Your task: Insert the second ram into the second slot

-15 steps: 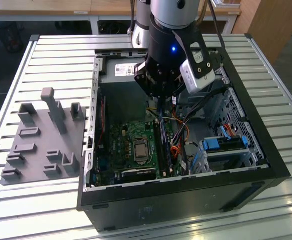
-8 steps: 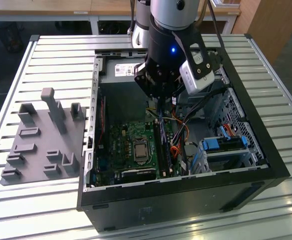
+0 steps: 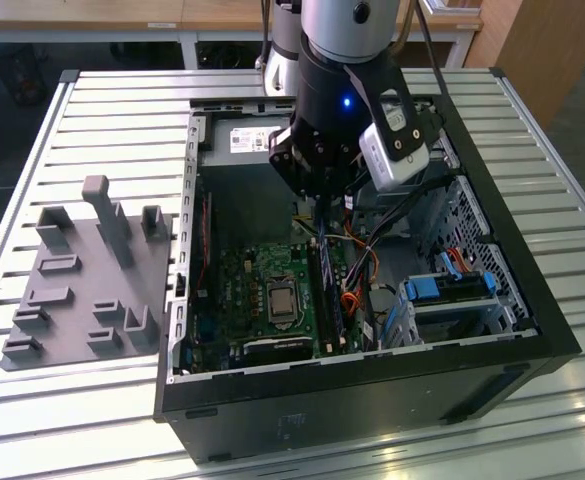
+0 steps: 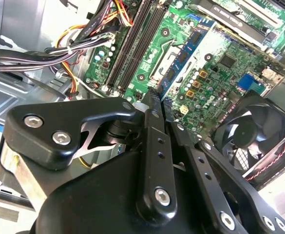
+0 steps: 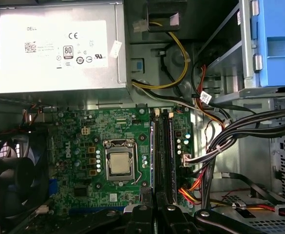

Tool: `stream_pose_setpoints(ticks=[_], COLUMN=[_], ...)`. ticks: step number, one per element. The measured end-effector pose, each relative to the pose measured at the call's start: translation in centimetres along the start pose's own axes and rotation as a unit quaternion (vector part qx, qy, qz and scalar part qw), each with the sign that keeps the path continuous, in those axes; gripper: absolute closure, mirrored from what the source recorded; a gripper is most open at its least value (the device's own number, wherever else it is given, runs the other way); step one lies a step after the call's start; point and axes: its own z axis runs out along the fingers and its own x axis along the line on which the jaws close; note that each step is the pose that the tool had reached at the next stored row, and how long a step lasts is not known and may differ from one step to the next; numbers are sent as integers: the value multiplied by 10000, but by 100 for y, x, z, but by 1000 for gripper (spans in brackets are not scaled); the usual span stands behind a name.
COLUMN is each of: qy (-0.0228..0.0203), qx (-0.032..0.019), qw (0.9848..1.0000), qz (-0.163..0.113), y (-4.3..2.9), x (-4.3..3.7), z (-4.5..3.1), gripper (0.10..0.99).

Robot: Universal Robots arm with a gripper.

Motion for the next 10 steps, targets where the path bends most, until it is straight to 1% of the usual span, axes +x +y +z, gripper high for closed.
stream_pose_setpoints(ticks=[10], qy=[2], qx=[0], qw=[10000], qz=[0], y=[-1], x=[0], z=[53], gripper=[949])
